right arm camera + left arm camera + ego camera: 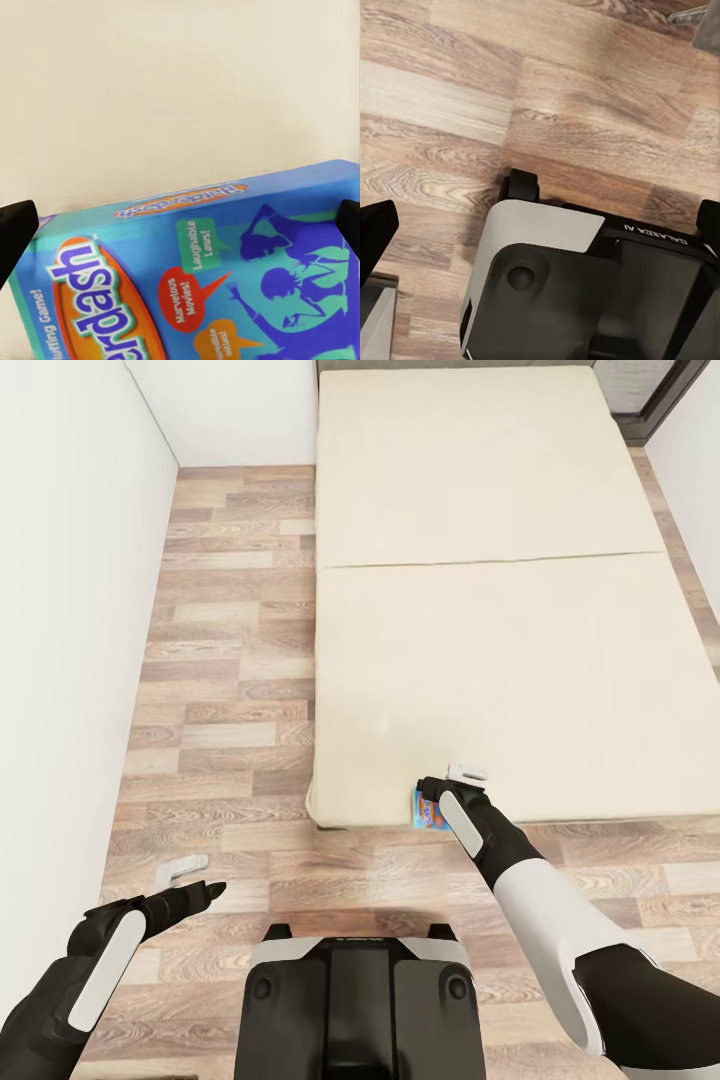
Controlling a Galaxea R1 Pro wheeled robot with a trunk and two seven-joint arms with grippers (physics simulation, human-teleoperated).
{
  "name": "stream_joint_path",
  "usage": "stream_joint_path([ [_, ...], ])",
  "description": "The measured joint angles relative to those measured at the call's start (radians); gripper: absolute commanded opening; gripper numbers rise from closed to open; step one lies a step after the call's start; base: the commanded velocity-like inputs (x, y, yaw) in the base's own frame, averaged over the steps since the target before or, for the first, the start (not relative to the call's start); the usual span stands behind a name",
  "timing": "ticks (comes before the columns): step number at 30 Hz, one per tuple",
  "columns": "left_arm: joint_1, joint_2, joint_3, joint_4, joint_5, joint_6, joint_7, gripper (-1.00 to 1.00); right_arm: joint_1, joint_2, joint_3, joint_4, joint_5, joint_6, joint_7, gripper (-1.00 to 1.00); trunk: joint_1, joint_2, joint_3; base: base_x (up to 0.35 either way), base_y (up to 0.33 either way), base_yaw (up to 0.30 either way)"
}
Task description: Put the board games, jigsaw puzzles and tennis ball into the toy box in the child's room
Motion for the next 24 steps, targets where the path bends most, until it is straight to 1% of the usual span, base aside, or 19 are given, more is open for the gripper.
stream_joint_path([
  [24, 0.0, 0.0, 0.0, 0.0, 0.0, 0.0, -0.001, 1.0, 0.0, 0.0, 0.0, 0.0, -0.001, 0.0, 0.0, 1.0, 0.0, 0.0, 0.0, -0.007, 0.0, 0.0],
])
